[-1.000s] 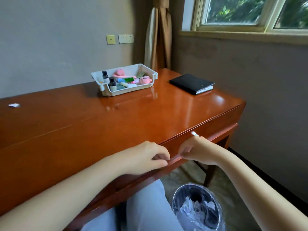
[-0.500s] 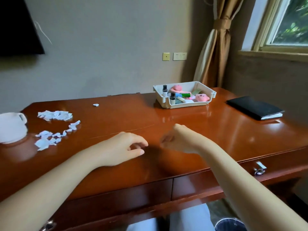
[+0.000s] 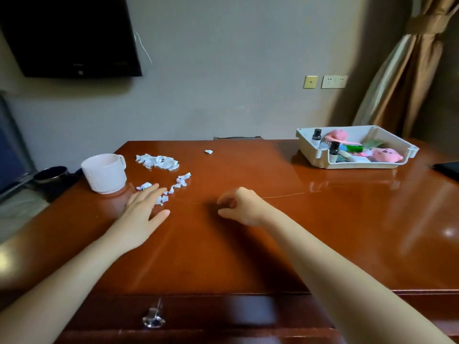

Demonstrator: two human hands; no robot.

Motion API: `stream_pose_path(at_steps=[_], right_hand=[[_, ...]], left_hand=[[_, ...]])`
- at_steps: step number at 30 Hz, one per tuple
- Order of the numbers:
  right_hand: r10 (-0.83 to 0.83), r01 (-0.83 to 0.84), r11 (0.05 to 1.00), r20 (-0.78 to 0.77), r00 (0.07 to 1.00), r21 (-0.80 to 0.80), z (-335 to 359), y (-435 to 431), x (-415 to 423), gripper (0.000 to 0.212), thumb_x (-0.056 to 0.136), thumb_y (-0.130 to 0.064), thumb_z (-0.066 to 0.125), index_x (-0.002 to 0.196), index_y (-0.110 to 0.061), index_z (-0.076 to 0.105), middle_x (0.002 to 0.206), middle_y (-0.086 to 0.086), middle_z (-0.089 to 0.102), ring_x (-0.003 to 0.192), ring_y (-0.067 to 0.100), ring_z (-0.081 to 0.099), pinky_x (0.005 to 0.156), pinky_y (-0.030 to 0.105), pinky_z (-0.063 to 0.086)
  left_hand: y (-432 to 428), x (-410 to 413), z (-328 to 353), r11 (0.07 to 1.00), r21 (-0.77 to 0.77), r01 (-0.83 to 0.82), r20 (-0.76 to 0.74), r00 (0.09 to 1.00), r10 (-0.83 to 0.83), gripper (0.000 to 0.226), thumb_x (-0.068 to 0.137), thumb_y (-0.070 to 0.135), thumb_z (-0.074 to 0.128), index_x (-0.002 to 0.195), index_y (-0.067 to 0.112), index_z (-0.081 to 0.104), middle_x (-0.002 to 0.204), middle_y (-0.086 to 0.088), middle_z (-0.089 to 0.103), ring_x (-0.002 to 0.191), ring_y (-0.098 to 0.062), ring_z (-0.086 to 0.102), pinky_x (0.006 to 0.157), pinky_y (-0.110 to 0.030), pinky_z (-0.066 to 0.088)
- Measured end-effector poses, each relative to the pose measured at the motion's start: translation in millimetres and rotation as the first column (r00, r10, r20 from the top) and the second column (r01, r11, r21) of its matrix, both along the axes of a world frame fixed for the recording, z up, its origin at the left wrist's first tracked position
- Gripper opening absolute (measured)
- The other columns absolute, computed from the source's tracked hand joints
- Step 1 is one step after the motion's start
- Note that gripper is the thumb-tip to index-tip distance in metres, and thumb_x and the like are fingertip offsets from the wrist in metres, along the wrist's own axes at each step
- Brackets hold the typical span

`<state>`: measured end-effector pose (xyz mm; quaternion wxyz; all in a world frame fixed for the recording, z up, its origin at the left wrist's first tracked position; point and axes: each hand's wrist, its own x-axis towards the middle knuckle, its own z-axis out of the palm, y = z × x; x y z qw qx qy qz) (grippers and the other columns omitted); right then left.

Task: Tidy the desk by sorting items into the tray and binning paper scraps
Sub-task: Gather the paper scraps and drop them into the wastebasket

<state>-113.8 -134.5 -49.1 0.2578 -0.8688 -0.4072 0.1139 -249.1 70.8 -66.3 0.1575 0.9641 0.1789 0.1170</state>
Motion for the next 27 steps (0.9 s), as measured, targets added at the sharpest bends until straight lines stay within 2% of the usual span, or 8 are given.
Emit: stream_pose_path(at_steps=[4, 7, 12, 15, 17, 19, 22, 27], right_hand=[[-0.043, 0.046, 0.995, -0.036, 0.998, 0.088, -13, 36, 2, 0.039, 0.090, -0.031, 0.058, 0.126, -0.015, 0.055, 0.128, 0.009, 0.055, 0.119, 0.025, 0.052, 0.095, 0.028, 0.041], [-0.065, 0.067, 0.992, -0.024, 0.998, 0.103, -19, 63, 6, 0.045, 0.092, -0.036, 0.054, 0.132, -0.017, 0.048, 0.132, 0.011, 0.048, 0.124, 0.028, 0.043, 0.104, 0.037, 0.040], [-0.093, 0.088, 0.994, 0.075, 0.993, 0.067, -27, 104, 11, 0.059, 0.094, -0.049, 0.040, 0.145, -0.021, 0.030, 0.153, 0.013, 0.026, 0.141, 0.034, 0.021, 0.114, 0.043, 0.023], [-0.071, 0.067, 0.997, 0.074, 0.995, 0.046, -28, 123, 18, 0.065, 0.093, -0.057, 0.035, 0.148, -0.026, 0.021, 0.159, 0.011, 0.011, 0.146, 0.033, 0.005, 0.117, 0.045, 0.013], [-0.037, 0.035, 0.999, 0.087, 0.996, 0.021, -28, 132, 24, 0.068, 0.090, -0.061, 0.035, 0.148, -0.028, 0.017, 0.159, 0.010, 0.007, 0.147, 0.033, 0.001, 0.118, 0.046, 0.011], [0.024, -0.022, 1.000, 0.139, 0.990, -0.020, -29, 141, 27, 0.071, 0.088, -0.063, 0.038, 0.148, -0.029, 0.017, 0.159, 0.010, 0.011, 0.147, 0.033, 0.005, 0.118, 0.046, 0.013], [0.155, -0.154, 0.988, 0.213, 0.965, -0.020, -31, 152, 29, 0.067, 0.088, -0.056, 0.047, 0.144, -0.025, 0.029, 0.153, 0.007, 0.031, 0.142, 0.029, 0.025, 0.114, 0.043, 0.024], [0.191, -0.208, 0.975, 0.184, 0.964, 0.080, -33, 165, 32, 0.050, 0.089, -0.042, 0.055, 0.134, -0.022, 0.046, 0.138, 0.004, 0.048, 0.128, 0.025, 0.038, 0.107, 0.041, 0.036]], left_hand=[[33, 6, -14, 0.989, 0.019, -0.146, -0.066, 0.987, 0.146, 0.073, 0.090, 0.057, 0.040, 0.150, 0.031, 0.007, 0.160, 0.000, 0.002, 0.147, -0.027, 0.008, 0.114, -0.055, 0.016], [48, 16, -19, 0.982, 0.023, -0.187, -0.067, 0.980, 0.188, 0.081, 0.087, 0.064, 0.036, 0.150, 0.029, 0.001, 0.160, -0.004, 0.000, 0.147, -0.027, 0.008, 0.115, -0.054, 0.014], [64, 35, -21, 0.979, 0.036, -0.199, -0.045, 0.979, 0.201, 0.075, 0.089, 0.063, 0.032, 0.150, 0.030, 0.004, 0.160, -0.001, 0.008, 0.147, -0.023, 0.009, 0.115, -0.053, 0.012], [72, 42, -22, 0.986, 0.029, -0.166, -0.034, 0.985, 0.167, 0.066, 0.092, 0.057, 0.033, 0.149, 0.033, 0.009, 0.159, 0.002, 0.014, 0.147, -0.020, 0.011, 0.116, -0.049, 0.012], [76, 45, -23, 0.991, 0.021, -0.134, -0.023, 0.991, 0.134, 0.058, 0.095, 0.050, 0.034, 0.148, 0.035, 0.015, 0.156, 0.005, 0.019, 0.145, -0.019, 0.016, 0.117, -0.046, 0.013], [80, 49, -23, 0.994, 0.030, -0.102, -0.009, 0.995, 0.103, 0.049, 0.098, 0.042, 0.035, 0.145, 0.034, 0.024, 0.153, 0.006, 0.028, 0.142, -0.018, 0.023, 0.116, -0.044, 0.017], [85, 54, -24, 0.997, 0.049, -0.062, 0.031, 0.998, 0.061, 0.041, 0.098, 0.029, 0.039, 0.140, 0.030, 0.038, 0.146, 0.003, 0.040, 0.135, -0.019, 0.034, 0.113, -0.042, 0.026], [87, 57, -26, 0.994, 0.089, -0.061, 0.026, 0.998, 0.059, 0.037, 0.099, 0.026, 0.039, 0.136, 0.029, 0.039, 0.141, 0.003, 0.041, 0.129, -0.019, 0.037, 0.108, -0.038, 0.031]])
